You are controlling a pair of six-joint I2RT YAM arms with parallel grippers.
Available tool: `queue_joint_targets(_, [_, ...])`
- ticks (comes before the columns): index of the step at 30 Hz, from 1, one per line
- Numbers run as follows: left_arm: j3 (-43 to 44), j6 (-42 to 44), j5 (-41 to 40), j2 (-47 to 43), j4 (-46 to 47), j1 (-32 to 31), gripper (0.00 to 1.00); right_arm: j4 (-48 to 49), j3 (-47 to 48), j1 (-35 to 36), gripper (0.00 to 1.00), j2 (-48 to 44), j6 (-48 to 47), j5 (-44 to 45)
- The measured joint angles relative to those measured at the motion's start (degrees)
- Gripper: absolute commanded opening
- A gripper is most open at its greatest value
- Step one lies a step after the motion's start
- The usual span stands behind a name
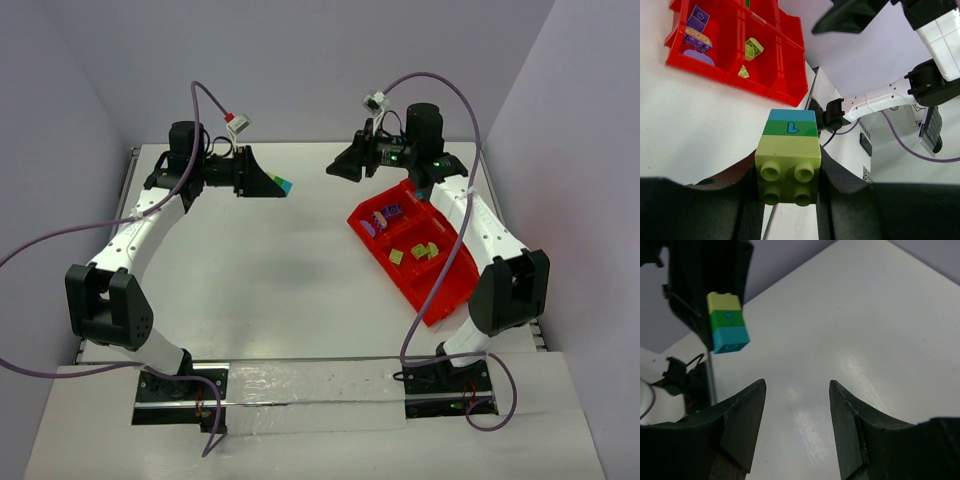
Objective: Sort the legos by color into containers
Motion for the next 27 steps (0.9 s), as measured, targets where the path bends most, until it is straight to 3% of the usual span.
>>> queue_joint_targets(3, [0.31, 0.00, -0.02, 0.00, -0.04, 0.00, 0.00, -0.10, 1.57, 1.58, 0.60, 1.59, 0.97, -5.52])
queue_joint_targets(6, [0.34, -0.24, -0.10, 0.00, 0.00, 0.00, 0.00, -4.23, 3.98, 4.23, 0.59, 1.75, -3.65, -4.12])
queue_joint_targets(9, [0.34, -1.09, -0.26, 0.00, 0.07, 0.00, 0.00, -6.49, 4.03, 8.12, 0.62, 0.30, -10.56, 1.75])
queue_joint_targets(17, [0.34, -3.63, -0.54, 0.00, 0.53, 0.00, 0.00, -3.48, -10.10, 20.25, 0.64, -9.68, -28.15, 22.08])
queue_joint_targets(27, [0.34, -6.20, -0.73, 0.00, 2.69, 0.00, 0.00, 3.71, -11.00, 24.14, 0.64, -9.14, -34.59, 32.60])
